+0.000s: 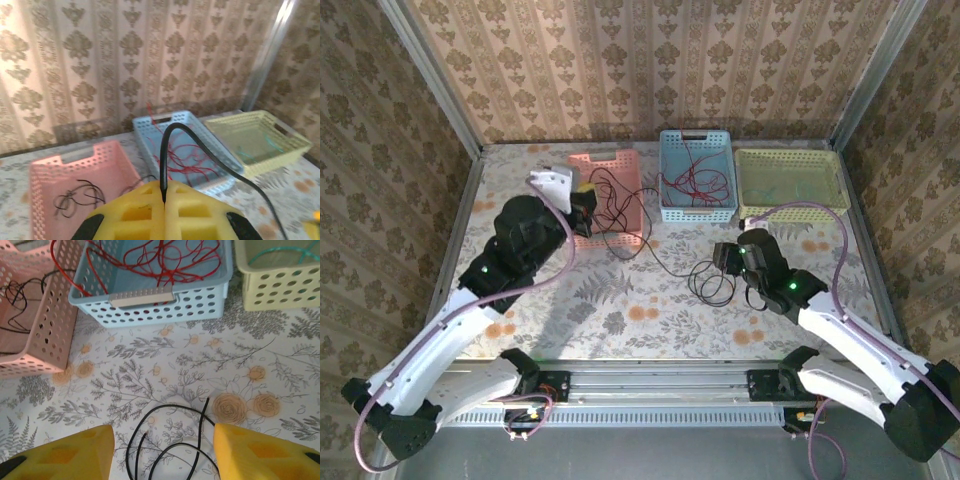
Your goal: Untangle the cables
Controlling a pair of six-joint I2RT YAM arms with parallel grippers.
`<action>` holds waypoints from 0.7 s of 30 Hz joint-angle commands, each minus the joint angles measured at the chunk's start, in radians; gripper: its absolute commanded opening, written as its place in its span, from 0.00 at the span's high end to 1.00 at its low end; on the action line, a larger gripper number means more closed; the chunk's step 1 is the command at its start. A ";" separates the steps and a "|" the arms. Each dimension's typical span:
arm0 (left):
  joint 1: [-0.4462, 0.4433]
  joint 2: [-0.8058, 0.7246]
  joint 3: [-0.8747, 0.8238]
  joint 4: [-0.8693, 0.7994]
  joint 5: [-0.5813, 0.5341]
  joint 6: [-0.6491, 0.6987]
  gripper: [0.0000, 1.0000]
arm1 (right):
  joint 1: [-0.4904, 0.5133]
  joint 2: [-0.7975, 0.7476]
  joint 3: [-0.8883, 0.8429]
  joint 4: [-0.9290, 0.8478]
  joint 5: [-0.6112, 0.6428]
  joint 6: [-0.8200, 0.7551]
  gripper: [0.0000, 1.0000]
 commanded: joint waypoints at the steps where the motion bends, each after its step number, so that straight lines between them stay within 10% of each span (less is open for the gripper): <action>1: 0.050 0.060 0.056 -0.007 -0.067 0.054 1.00 | -0.013 -0.059 -0.013 -0.021 0.072 0.011 0.43; 8: 0.218 0.256 0.111 0.111 -0.109 -0.010 1.00 | -0.075 -0.207 -0.036 -0.126 0.144 0.043 0.37; 21: 0.314 0.608 0.200 0.155 -0.227 0.024 1.00 | -0.132 -0.120 -0.086 -0.100 -0.123 0.073 0.40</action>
